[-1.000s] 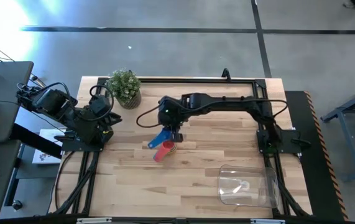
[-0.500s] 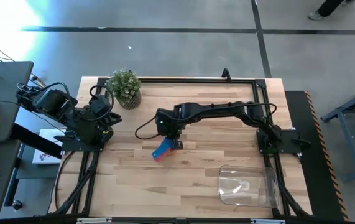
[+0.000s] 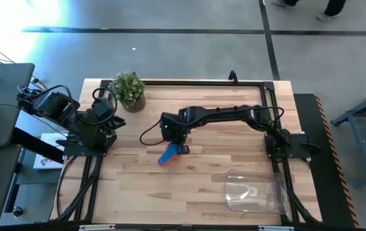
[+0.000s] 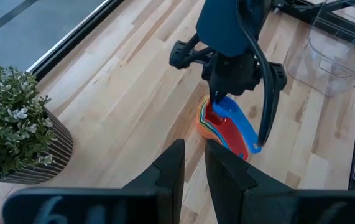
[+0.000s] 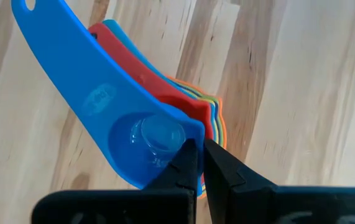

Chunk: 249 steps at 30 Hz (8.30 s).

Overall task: Nest measuring cups in basket
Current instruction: Stack the blue measuring cup on top of the red measuring cup, then put the nested measuring cups into the transparent bin

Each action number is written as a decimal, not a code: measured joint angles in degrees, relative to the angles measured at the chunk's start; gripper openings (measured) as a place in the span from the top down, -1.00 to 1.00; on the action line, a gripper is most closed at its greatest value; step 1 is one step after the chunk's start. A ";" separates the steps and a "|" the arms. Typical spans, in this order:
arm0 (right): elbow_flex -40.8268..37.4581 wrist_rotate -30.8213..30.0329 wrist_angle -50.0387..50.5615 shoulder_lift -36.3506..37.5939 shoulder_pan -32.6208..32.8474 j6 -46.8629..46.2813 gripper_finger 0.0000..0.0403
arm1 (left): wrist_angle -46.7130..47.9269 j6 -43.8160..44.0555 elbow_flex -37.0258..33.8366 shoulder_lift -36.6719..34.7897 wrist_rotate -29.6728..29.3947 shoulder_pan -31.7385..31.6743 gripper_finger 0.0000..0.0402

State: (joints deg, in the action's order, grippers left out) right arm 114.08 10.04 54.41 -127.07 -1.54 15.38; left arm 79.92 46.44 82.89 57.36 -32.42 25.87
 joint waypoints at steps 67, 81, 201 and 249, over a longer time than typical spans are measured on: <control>-0.04 -26.53 8.38 29.52 0.09 -49.96 0.52 | 2.00 1.34 0.00 0.02 4.49 0.00 0.18; -0.02 -31.59 9.87 39.33 6.49 -62.40 0.52 | 1.78 2.85 -0.06 1.40 4.97 -0.01 0.16; -0.04 -33.94 21.65 39.59 7.91 -64.81 0.52 | -52.93 -11.20 -9.05 51.60 32.26 -9.65 0.17; -0.35 -23.49 20.87 37.01 8.73 -75.87 0.52 | -32.33 -35.63 -9.45 8.48 33.43 -21.46 0.17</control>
State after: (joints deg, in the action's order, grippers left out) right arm 113.73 -13.45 75.28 -90.06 7.19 -60.48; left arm 47.59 10.81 73.45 65.85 1.01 4.40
